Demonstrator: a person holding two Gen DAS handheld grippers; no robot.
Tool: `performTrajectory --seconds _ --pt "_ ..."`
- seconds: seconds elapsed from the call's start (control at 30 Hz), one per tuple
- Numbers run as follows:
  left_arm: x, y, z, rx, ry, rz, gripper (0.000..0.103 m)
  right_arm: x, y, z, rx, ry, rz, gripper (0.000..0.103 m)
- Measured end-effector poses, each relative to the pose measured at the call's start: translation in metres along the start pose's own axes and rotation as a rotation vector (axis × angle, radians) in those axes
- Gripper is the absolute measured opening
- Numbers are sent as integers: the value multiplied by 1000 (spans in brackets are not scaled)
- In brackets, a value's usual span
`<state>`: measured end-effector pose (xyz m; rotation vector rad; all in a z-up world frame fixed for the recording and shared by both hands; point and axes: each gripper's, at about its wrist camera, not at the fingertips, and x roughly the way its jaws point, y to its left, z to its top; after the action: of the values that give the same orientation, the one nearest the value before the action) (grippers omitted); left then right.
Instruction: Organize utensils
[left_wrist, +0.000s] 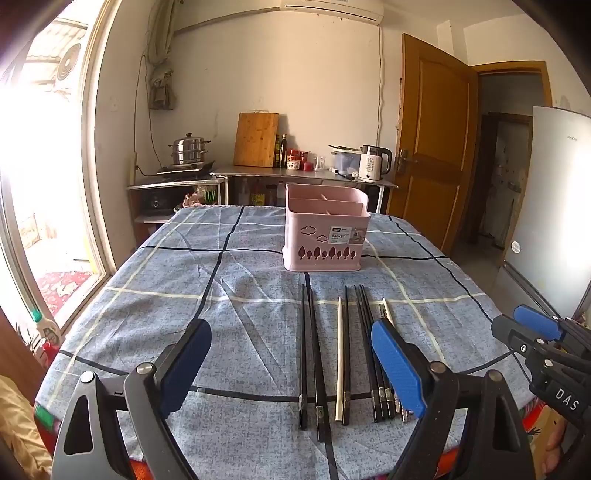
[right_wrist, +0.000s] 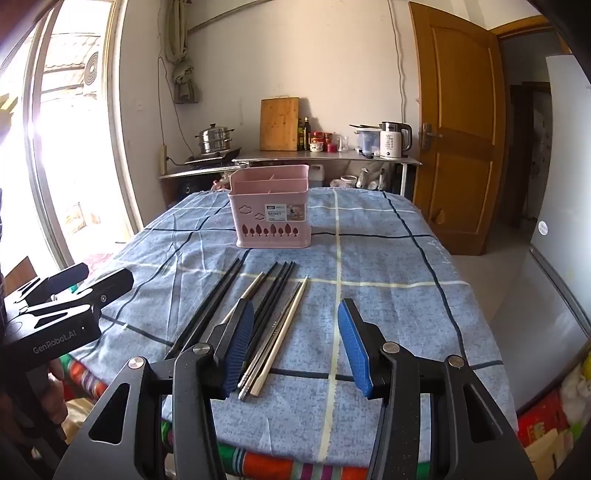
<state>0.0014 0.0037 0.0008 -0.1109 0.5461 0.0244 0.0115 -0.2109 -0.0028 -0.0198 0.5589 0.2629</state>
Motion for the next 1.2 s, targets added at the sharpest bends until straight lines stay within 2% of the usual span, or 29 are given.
performTrajectory --seconds 0.13,0.23,0.3,1.2 --pt "10 1 6 15 16 25 88 2 1 1 -3 4 12 49" --pt "7 -6 -1 31 -25 41 88 6 1 1 -6 9 20 49" --pt "5 -3 -4 29 -40 32 88 18 1 -1 -2 8 -6 49" --pt "-3 -4 -3 43 -52 12 88 1 3 2 -13 -15 -7 49"
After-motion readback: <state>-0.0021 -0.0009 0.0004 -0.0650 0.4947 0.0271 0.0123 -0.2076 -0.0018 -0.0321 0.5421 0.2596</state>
